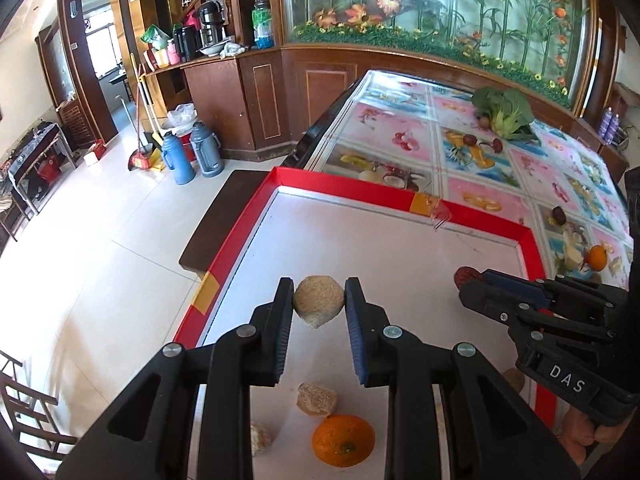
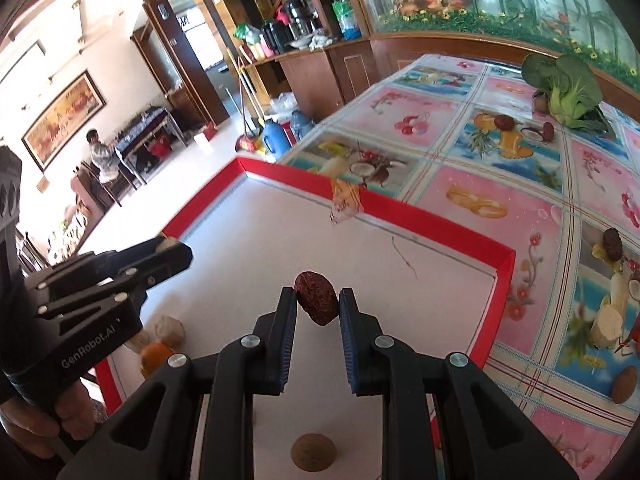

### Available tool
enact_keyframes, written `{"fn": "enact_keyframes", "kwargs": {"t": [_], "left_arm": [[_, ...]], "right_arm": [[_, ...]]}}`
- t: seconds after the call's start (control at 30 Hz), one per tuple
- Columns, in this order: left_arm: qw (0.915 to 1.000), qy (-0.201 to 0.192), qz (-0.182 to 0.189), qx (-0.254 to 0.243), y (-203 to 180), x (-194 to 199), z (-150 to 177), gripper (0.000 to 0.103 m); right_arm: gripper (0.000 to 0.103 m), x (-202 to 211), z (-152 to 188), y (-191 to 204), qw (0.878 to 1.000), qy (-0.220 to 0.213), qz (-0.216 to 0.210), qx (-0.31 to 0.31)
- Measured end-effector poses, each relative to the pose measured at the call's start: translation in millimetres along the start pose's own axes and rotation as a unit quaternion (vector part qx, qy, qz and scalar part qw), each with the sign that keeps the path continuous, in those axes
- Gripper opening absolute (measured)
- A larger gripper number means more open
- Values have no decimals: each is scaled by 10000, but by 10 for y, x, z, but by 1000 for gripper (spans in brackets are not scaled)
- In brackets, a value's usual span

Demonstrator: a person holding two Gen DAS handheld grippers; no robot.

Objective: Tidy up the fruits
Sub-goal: 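Carry the date and bun over the white tray and open both grippers to drop them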

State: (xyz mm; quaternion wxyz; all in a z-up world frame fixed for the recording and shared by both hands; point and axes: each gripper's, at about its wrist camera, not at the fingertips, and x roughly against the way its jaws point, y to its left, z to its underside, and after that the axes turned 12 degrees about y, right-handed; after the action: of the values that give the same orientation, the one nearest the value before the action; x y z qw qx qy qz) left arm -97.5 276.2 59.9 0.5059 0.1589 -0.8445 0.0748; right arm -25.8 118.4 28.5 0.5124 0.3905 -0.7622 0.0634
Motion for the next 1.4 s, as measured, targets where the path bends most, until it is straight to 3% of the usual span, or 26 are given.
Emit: {"fn": "enact_keyframes", "kwargs": {"t": [0.33,1.27,1.33,1.4], "left_arm": [[9997,243,-85,-9,-62,-109,89,28],[9968,69,-775,175,-123,-154,265,29],[9966,79,-781,250,-102,-159,278,29],[9963,113,-808,269,-102,-181,278,33]], "right_arm": [[20,-61,56,-28,9996,203,212,59],[21,-84,75,40,9974,208,603,338],[24,-85,70,35,9974,238,589,334],[33,-79,66,32,9978,285,507,320]]}}
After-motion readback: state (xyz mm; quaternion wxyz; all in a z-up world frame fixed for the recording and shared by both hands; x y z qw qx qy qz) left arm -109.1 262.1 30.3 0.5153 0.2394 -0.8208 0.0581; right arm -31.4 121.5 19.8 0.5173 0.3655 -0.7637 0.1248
